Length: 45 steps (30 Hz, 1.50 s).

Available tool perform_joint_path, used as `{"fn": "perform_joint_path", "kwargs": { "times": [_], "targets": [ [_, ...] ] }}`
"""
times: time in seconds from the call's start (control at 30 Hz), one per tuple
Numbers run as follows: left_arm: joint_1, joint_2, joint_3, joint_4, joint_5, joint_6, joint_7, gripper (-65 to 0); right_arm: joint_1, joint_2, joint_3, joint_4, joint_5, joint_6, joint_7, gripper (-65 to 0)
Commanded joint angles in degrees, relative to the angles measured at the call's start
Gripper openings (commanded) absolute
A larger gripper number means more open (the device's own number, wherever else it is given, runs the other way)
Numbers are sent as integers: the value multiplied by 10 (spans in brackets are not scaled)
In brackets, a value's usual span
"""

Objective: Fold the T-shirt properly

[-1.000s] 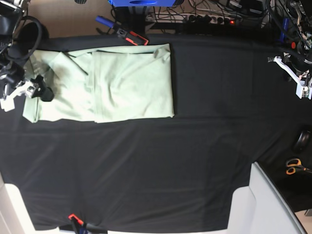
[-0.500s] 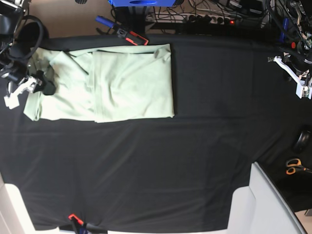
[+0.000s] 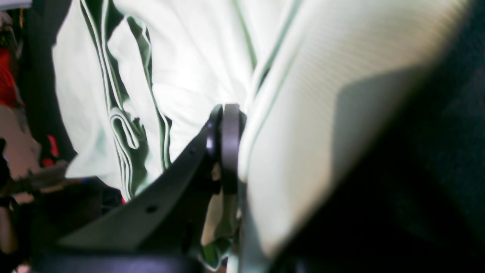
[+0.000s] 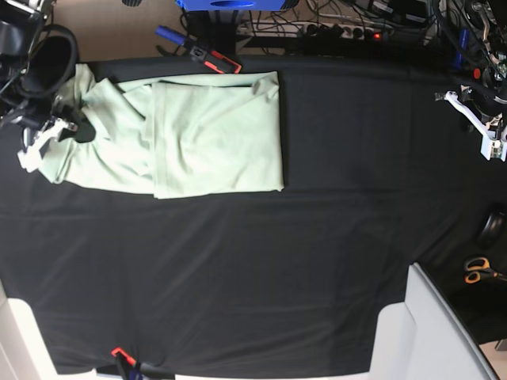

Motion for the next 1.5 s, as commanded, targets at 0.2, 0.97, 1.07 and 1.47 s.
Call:
{"fn": "perform_joint_path", "kwargs": {
  "times": [0.2,0.97,1.07,1.47],
  "targets": [
    [-2,-10,-5,8,-2,2,-7,-650,36,58,-6,-3,-51,-16,-34,-649],
    [-3,-10,-5,8,-2,2,-7,-650,41,98,-107,148,-51,-85,-34,-650],
    [-3,-10,-5,8,-2,2,-7,-650,38,89,-115,166,-50,-147,-34,-650],
    [-13,-10,-5,8,-2,2,-7,-650,9,43,-193,254,-51,-318,-28,-650]
  ]
}}
